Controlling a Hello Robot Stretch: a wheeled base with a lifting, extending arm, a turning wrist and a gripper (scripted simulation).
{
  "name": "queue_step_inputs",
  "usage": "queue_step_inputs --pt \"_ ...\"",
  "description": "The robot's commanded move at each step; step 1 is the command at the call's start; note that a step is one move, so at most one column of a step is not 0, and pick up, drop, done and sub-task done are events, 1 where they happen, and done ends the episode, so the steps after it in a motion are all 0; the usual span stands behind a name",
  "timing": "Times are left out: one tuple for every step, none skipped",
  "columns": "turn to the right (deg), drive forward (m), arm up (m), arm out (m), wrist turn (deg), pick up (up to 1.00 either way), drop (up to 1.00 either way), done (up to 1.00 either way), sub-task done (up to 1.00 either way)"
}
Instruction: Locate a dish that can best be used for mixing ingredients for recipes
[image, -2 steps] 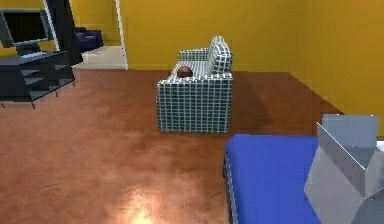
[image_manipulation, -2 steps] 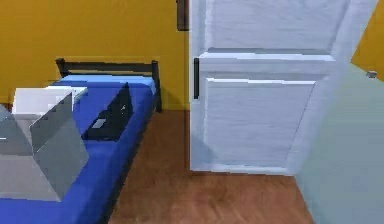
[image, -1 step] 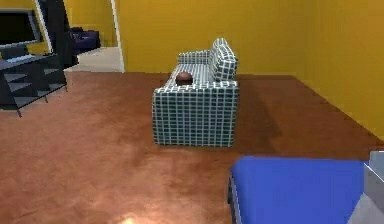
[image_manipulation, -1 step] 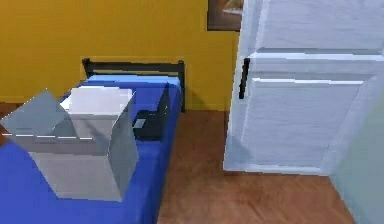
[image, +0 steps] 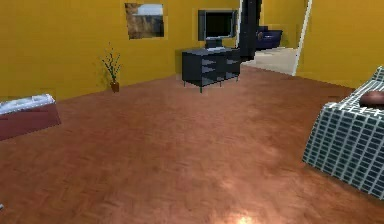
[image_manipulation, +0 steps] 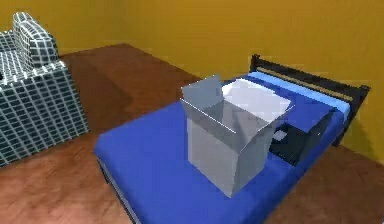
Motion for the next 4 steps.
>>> queue_step_inputs --pt "-30.0 0.0 0.0 0.0 0.0 0.0 0.0 0.0 0.0" --pt "0.0 0.9 0.0 0.0 0.0 0.0 0.0 0.0 0.0" --pt "-15.0 0.0 0.0 0.0 0.0 0.0 0.0 0.0 0.0" --pt "0.0 1.0 0.0 0.0 0.0 0.0 0.0 0.0 0.0"
